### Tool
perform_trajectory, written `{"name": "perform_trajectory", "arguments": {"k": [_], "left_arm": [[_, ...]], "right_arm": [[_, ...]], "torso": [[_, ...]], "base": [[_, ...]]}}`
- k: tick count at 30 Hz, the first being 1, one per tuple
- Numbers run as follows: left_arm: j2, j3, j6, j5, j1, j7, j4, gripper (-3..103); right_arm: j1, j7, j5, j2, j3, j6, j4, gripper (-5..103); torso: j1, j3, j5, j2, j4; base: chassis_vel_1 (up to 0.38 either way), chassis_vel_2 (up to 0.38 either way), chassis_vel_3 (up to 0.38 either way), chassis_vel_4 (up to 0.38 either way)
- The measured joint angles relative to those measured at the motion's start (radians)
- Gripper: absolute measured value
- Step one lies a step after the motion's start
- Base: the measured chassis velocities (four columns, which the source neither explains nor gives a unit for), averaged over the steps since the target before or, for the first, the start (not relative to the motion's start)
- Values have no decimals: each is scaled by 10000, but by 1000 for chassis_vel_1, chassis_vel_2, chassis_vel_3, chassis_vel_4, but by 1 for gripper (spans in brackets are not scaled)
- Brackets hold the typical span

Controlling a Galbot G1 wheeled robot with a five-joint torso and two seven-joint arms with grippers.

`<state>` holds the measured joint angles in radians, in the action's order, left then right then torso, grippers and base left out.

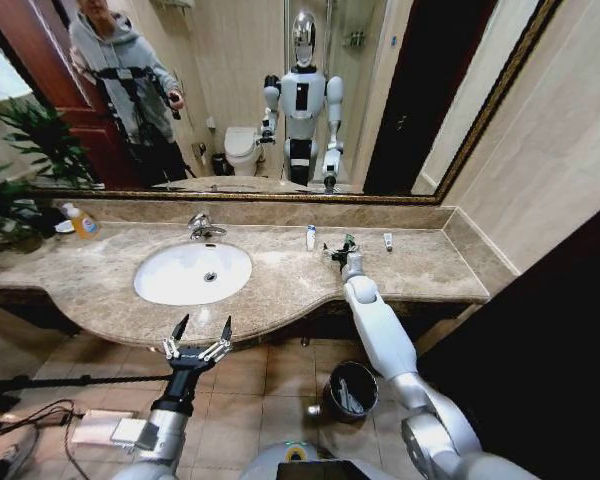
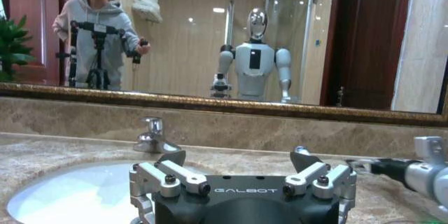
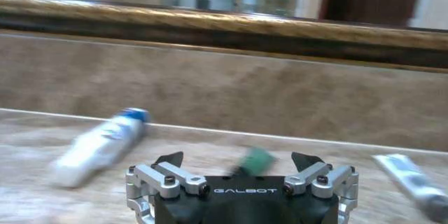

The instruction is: Pick up the trash from the sink and place it in the trash bin.

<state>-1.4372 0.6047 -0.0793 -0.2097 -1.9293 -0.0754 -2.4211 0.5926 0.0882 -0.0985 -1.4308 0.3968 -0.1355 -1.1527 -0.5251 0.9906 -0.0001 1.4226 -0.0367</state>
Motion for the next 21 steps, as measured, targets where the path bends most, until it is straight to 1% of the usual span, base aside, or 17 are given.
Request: {"name": "perform_trajectory", "arguments": {"k": [4, 5, 6, 7, 17, 18, 19, 21], "left_arm": [[0, 0, 0, 0, 0, 0, 0, 100], [0, 0, 0, 0, 0, 0, 0, 100], [0, 0, 0, 0, 1, 0, -1, 100], [0, 0, 0, 0, 0, 0, 0, 100], [0, 0, 0, 0, 0, 0, 0, 100], [0, 0, 0, 0, 0, 0, 0, 100], [0, 0, 0, 0, 0, 0, 0, 100], [0, 0, 0, 0, 0, 0, 0, 100]], "right_arm": [[-19, 51, -38, 50, 325, -8, 295, 100], [-44, 51, -78, 44, 355, -8, 377, 102], [-75, 47, -165, 30, 366, -8, 462, 98], [-83, 36, -236, 22, 349, -8, 484, 96], [-267, -83, -298, -110, 197, 32, 753, 96], [-291, -121, -293, -125, 198, 39, 806, 94], [-314, -176, -291, -144, 220, 55, 867, 83], [-333, -195, -290, -154, 241, 69, 910, 83]], "torso": [[1, 0, 3, 0, 2], [1, 0, 2, 0, 1], [1, 0, 2, 0, -1], [1, 0, 1, 0, -1], [1, 0, 0, 1, -1], [1, 0, 0, 1, -1], [1, 0, 0, 1, -1], [1, 0, 1, 1, -1]], "base": [[0, 0, 0, 0], [0, 0, 0, 0], [0, 0, 0, 0], [0, 0, 0, 0], [0, 0, 0, 0], [0, 0, 0, 0], [0, 0, 0, 0], [0, 0, 0, 0]]}}
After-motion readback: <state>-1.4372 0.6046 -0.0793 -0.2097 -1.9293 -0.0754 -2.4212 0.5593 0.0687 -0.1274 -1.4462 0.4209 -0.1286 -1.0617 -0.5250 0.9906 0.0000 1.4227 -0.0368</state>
